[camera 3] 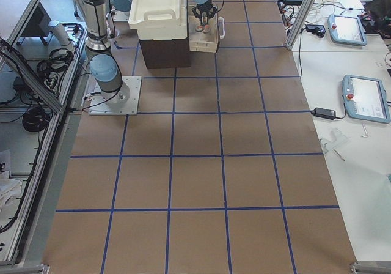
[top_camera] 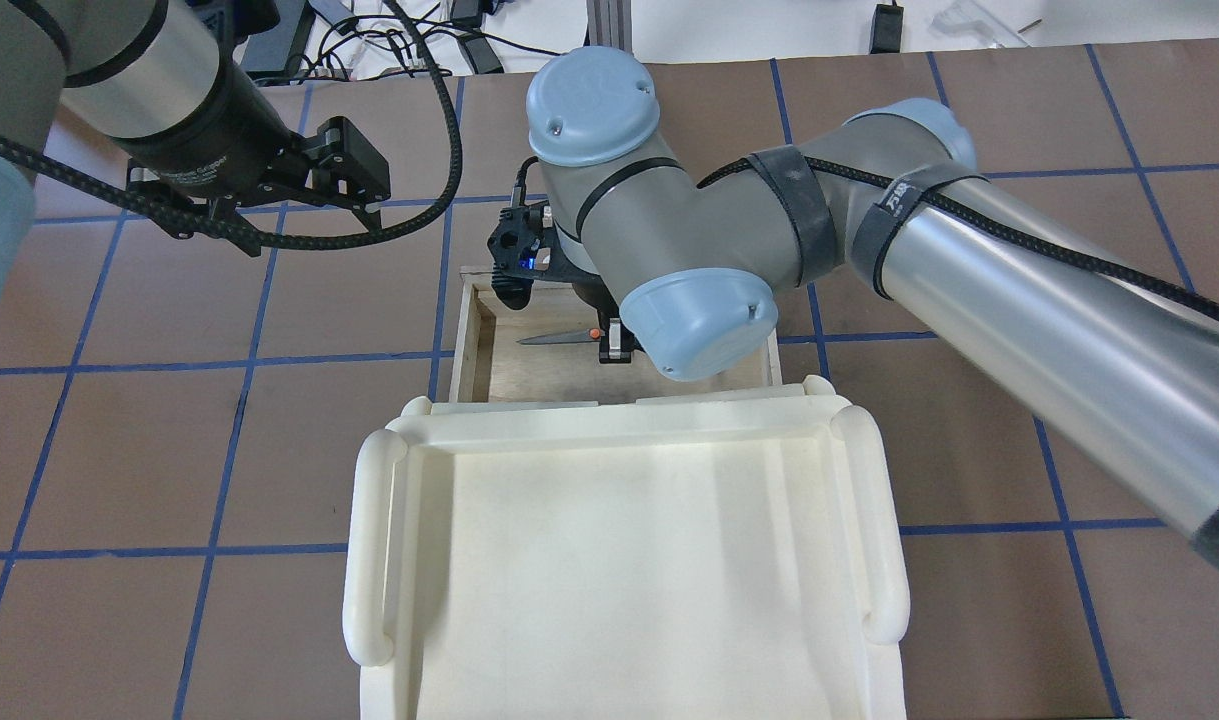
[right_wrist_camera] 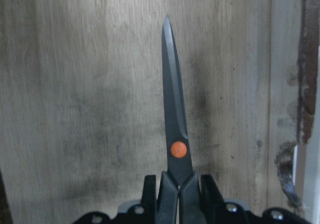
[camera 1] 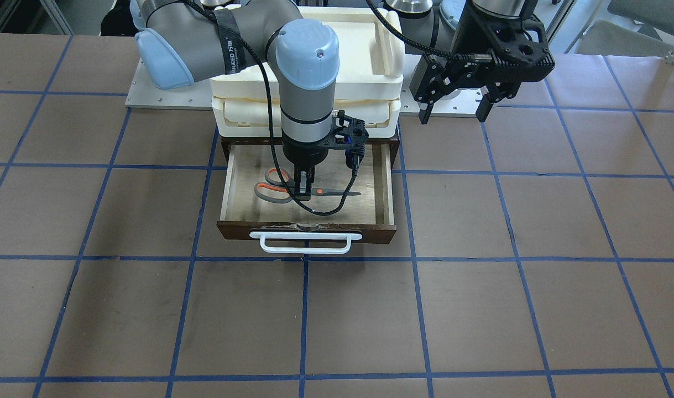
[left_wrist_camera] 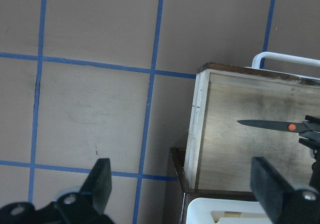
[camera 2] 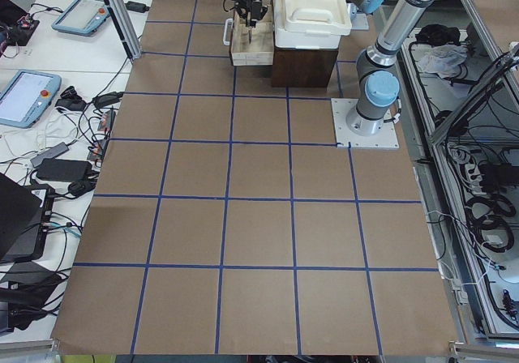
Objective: Put scissors in drawer and close it
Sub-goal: 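Lower the scissors into the drawer and open the right gripper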
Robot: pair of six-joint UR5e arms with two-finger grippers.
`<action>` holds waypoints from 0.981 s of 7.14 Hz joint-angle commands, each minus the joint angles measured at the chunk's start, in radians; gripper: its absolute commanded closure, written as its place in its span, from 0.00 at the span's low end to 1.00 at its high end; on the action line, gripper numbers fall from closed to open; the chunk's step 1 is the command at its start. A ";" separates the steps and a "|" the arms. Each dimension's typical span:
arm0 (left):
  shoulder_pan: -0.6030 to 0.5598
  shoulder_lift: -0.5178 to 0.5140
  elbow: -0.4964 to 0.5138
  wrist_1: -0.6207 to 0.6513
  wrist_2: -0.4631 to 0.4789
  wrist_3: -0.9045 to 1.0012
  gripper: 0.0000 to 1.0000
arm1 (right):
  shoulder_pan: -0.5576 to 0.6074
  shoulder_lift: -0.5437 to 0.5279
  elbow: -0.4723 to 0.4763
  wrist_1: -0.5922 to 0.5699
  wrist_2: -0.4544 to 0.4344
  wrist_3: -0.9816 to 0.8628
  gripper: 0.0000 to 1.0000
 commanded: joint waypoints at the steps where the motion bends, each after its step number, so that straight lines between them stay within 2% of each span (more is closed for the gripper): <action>1: -0.003 0.006 0.000 -0.002 -0.004 0.000 0.00 | 0.000 0.002 0.012 -0.008 0.000 0.003 1.00; 6: -0.002 0.035 -0.001 -0.052 -0.006 -0.001 0.00 | 0.000 0.025 0.015 0.001 0.002 0.008 1.00; 7: 0.003 0.030 -0.001 -0.048 -0.004 -0.001 0.00 | 0.000 0.027 0.014 -0.013 0.005 0.008 0.92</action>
